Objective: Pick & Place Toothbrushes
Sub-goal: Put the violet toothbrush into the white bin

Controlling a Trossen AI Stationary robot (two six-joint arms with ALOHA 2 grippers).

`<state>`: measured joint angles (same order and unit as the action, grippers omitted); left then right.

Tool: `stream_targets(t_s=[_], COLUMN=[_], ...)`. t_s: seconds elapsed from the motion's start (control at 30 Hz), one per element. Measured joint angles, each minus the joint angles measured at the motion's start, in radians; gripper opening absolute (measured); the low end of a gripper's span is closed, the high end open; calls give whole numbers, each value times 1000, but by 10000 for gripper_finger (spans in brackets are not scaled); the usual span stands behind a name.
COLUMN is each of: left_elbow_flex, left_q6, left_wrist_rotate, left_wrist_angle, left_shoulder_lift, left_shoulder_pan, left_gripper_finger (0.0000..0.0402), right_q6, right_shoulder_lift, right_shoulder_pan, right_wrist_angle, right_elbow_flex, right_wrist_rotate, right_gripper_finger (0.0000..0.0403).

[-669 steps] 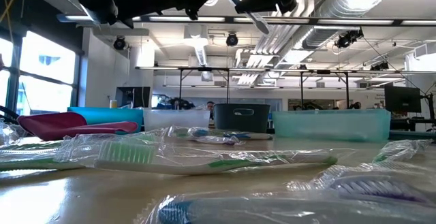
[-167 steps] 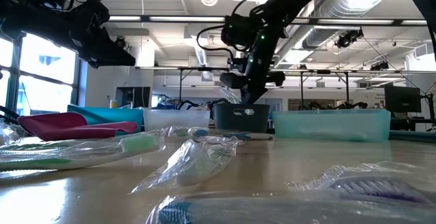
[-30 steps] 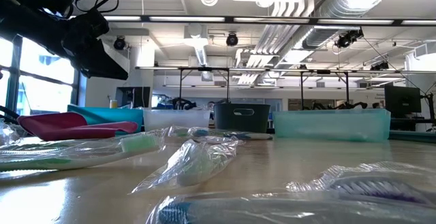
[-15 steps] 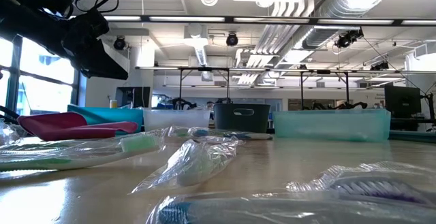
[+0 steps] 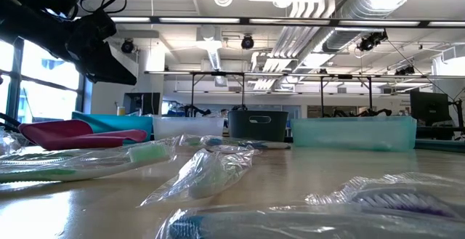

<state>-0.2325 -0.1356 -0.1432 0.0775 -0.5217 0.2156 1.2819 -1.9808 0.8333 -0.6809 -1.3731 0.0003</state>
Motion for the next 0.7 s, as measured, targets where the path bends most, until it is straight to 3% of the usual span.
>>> stream_targets(t_s=[0.7], left_elbow_flex=[0], left_q6=[0], left_wrist_rotate=[0], left_wrist_angle=[2], left_shoulder_lift=[0], left_shoulder_pan=[0], left_gripper_finger=[95], right_q6=[6], right_shoulder_lift=[-54], right_shoulder_pan=[5], right_wrist_angle=[6], right_elbow_flex=[-2], right_wrist_rotate=[34], right_gripper_finger=[146])
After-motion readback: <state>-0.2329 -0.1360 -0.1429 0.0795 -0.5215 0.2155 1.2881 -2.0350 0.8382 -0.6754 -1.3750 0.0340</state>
